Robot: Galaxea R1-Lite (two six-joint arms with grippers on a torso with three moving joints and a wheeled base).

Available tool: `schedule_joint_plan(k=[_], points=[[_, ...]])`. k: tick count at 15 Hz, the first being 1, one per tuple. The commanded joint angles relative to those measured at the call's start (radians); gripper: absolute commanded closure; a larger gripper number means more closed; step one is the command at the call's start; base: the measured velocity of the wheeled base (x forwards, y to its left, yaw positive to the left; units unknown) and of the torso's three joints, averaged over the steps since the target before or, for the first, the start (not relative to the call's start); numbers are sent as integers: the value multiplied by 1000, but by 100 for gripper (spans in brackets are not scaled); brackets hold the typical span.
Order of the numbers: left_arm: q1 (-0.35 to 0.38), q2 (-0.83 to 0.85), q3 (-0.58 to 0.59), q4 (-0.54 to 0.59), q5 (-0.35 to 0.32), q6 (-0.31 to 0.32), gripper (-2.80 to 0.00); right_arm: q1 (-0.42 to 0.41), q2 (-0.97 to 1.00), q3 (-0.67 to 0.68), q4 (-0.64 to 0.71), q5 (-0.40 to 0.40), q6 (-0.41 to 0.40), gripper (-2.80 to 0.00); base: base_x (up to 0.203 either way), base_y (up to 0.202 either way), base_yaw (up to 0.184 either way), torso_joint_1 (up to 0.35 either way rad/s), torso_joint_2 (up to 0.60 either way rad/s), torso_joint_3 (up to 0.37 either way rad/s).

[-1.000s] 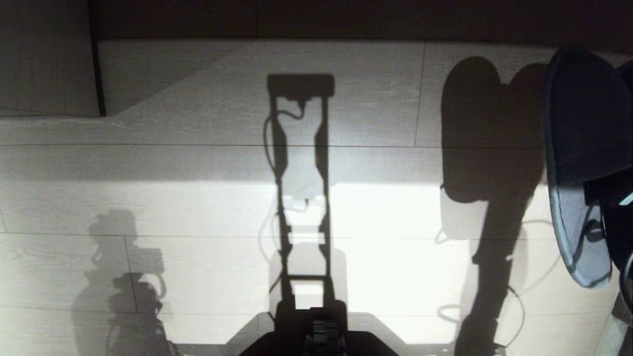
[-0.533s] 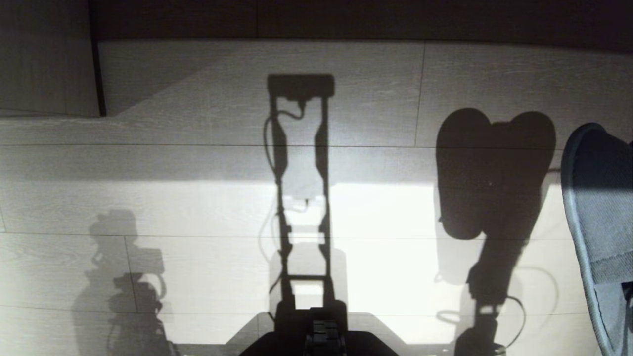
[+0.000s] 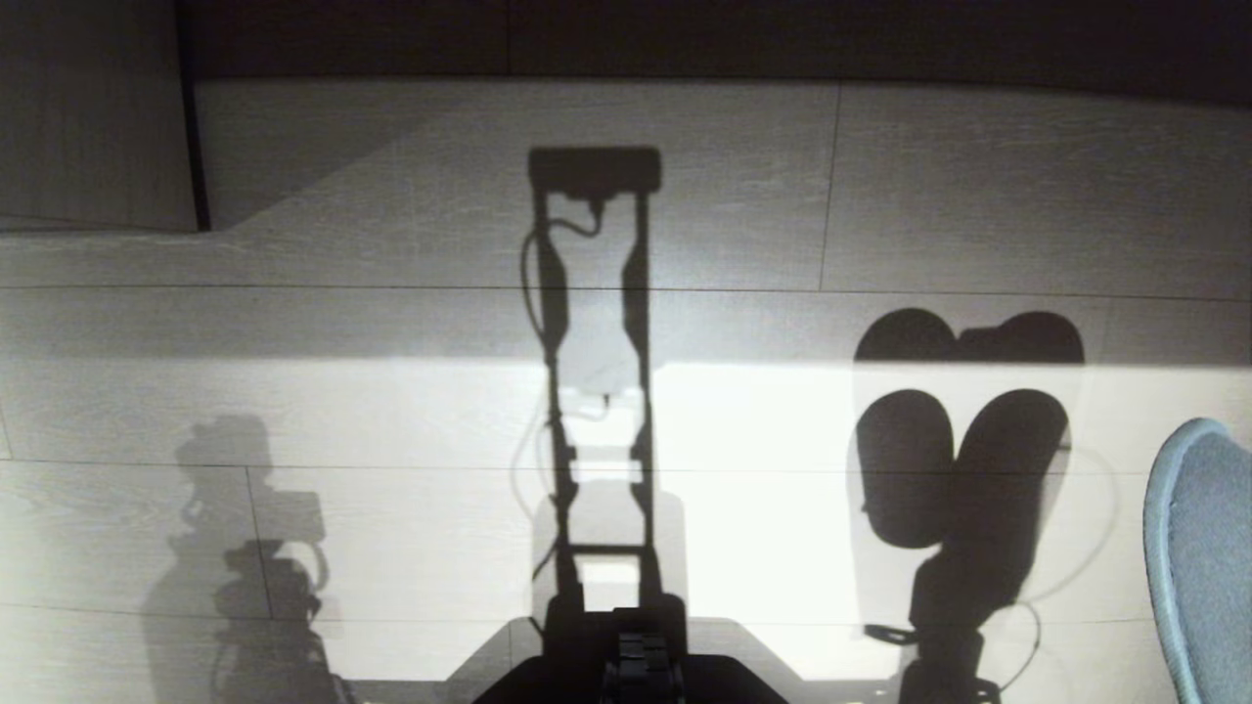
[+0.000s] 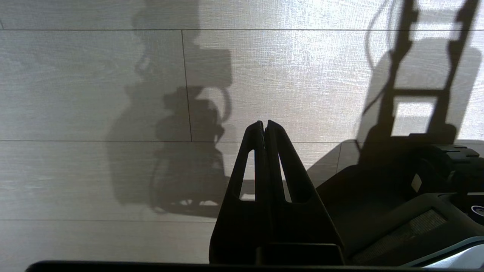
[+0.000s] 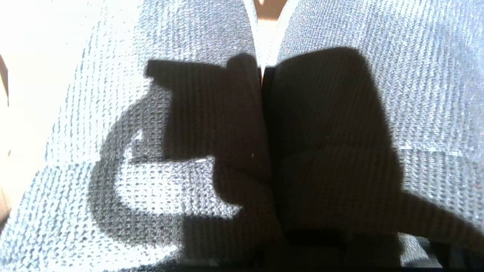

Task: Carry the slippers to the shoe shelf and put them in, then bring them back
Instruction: Place the slippers into the shoe cabinet

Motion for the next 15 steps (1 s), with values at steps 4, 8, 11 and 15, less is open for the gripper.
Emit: schedule_joint_plan(k=[4, 8, 11, 15], points=[[0, 0, 0, 0, 0, 0, 0, 2, -159, 88, 103, 6, -16, 0, 0, 0, 0, 0, 0, 0], [0, 0, 0, 0, 0, 0, 0, 14, -208, 90, 213, 0, -26, 0, 0, 0, 0, 0, 0, 0], [0, 1, 0, 0, 0, 0, 0, 21, -310, 90, 329, -2, -60, 0, 0, 0, 0, 0, 0, 0], [0, 0, 0, 0, 0, 0, 0, 22, -385, 91, 359, -5, -58, 0, 0, 0, 0, 0, 0, 0]])
